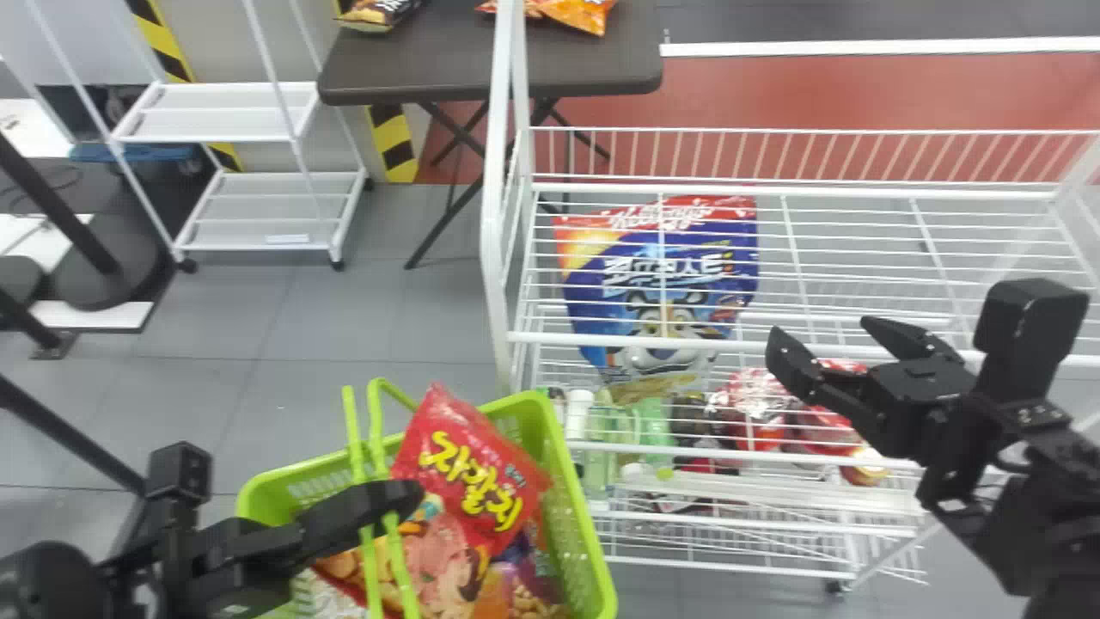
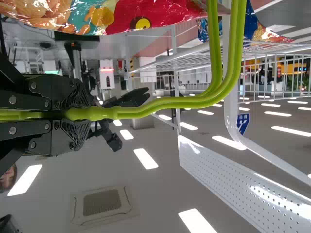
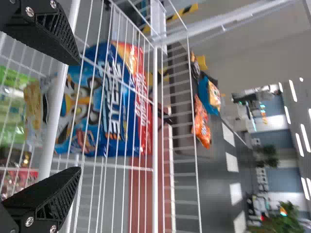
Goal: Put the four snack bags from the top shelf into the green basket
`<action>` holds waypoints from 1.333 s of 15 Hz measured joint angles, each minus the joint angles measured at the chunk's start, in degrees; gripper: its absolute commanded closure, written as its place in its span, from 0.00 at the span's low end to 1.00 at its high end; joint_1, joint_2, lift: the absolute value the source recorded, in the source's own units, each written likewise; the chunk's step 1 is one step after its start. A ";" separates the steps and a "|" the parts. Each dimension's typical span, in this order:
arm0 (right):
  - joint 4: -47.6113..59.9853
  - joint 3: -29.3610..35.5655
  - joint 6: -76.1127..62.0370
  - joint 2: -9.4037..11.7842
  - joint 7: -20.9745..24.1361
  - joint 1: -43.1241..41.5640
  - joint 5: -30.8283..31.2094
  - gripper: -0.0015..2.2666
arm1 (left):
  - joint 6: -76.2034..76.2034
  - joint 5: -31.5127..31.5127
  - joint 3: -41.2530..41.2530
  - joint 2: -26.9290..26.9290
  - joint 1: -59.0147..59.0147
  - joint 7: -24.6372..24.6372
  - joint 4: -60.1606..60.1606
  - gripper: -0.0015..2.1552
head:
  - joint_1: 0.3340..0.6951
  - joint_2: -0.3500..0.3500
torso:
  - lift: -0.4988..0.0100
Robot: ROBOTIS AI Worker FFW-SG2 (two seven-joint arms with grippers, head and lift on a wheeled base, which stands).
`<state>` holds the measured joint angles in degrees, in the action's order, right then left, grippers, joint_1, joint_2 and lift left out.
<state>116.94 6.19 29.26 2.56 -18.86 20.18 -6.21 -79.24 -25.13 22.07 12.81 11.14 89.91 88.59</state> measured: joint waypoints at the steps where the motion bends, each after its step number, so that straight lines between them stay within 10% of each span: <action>1: -0.57 0.60 -1.80 -0.01 0.26 0.75 0.04 0.02 | 0.00 0.04 -0.24 0.00 -0.07 0.00 0.00 1.00 | 1.00 0.46 | 0.98; 20: -0.75 2.67 -15.83 -0.57 3.48 4.79 3.02 0.02 | 0.20 0.70 -1.27 -0.07 -0.24 0.00 -0.78 1.00 | 1.00 0.36 | 0.98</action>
<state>116.20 8.86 13.43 1.99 -15.38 24.98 -3.19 -79.04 -24.44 20.79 12.75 10.90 89.91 87.81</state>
